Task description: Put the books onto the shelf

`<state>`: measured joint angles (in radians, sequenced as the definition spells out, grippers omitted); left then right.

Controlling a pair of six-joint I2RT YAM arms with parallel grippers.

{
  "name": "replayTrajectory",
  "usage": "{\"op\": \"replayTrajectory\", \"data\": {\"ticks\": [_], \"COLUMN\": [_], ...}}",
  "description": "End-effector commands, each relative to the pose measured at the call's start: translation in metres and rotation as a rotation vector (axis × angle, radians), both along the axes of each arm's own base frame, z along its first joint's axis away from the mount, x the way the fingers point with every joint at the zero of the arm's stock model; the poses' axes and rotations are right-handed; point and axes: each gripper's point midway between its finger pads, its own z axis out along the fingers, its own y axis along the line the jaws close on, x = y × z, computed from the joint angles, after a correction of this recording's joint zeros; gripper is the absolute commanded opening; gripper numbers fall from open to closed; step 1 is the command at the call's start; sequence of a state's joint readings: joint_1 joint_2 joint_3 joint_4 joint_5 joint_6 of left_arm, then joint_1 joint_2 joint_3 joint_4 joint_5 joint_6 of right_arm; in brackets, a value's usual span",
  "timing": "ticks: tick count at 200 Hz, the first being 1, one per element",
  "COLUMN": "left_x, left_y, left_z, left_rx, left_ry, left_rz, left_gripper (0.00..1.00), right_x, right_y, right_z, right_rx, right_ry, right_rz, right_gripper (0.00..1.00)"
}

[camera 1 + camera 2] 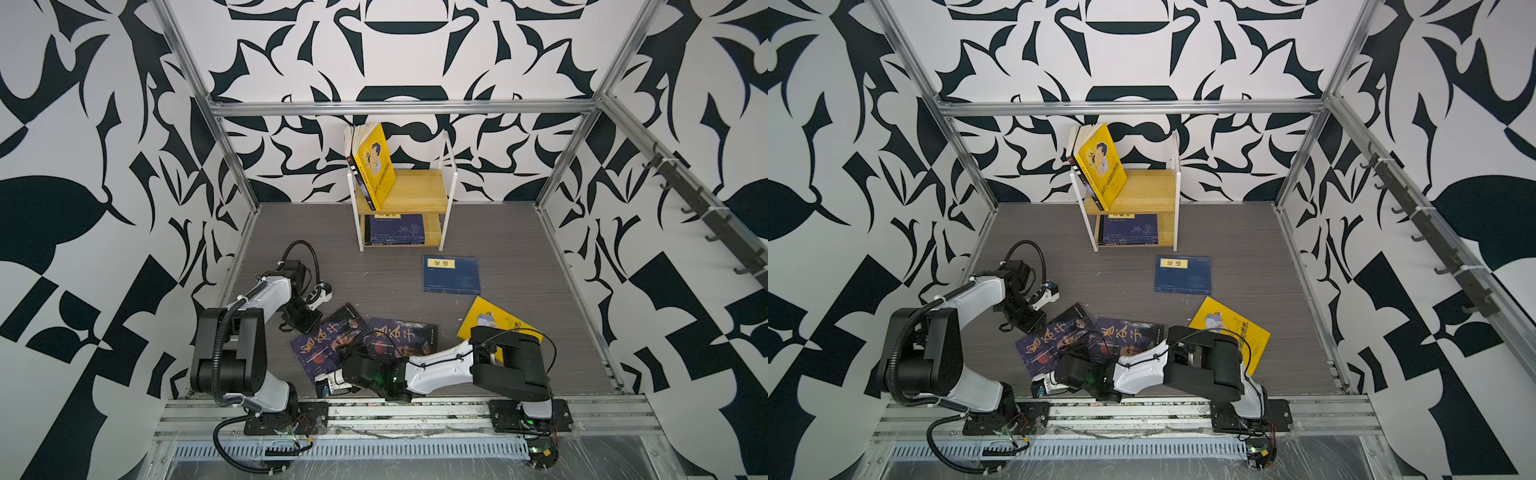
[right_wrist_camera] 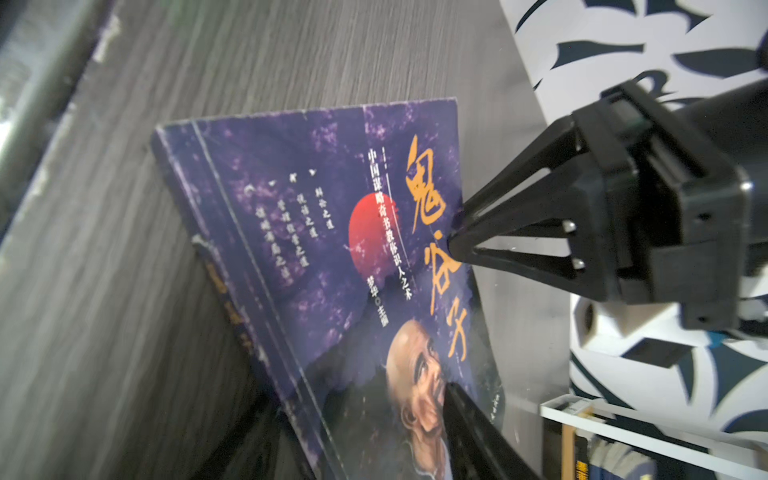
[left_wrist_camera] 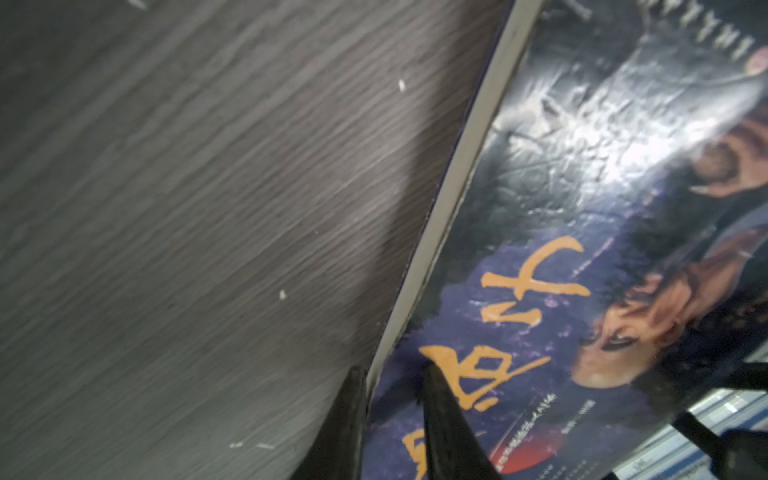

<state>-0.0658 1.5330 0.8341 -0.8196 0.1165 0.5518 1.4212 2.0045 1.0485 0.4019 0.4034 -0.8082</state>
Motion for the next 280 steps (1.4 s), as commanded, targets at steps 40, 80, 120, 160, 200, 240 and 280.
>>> {"op": "replayTrajectory", "data": {"ticks": [40, 80, 120, 160, 200, 240, 280], "left_x": [-0.02, -0.02, -0.012, 0.022, 0.069, 0.107, 0.118], "left_y": [-0.011, -0.016, -0.015, -0.009, 0.007, 0.006, -0.012], "left_z": [-0.015, -0.011, -0.003, 0.022, 0.072, 0.146, 0.225], "left_rx": [-0.01, -0.022, -0.014, -0.029, -0.073, -0.123, -0.276], "left_ry": [0.121, 0.111, 0.035, -0.123, -0.281, -0.525, -0.791], "left_rz": [-0.051, -0.062, -0.049, 0.024, 0.179, 0.224, 0.215], "left_gripper": [0.22, 0.22, 0.23, 0.55, 0.93, 1.0, 0.99], "right_x": [0.03, 0.041, 0.044, 0.054, 0.07, 0.092, 0.133], "right_y": [0.019, 0.014, 0.011, 0.01, 0.005, -0.007, -0.027], "right_z": [0.054, 0.048, 0.051, 0.059, 0.075, 0.102, 0.137], "right_rx": [0.213, 0.213, 0.225, 0.244, 0.285, 0.383, 0.567], "right_ry": [-0.191, -0.132, -0.09, -0.079, -0.071, -0.043, 0.052], "right_rz": [-0.05, -0.065, -0.07, -0.078, -0.101, -0.155, -0.289], "right_gripper": [0.43, 0.21, 0.0, 0.0, 0.0, 0.0, 0.0]}}
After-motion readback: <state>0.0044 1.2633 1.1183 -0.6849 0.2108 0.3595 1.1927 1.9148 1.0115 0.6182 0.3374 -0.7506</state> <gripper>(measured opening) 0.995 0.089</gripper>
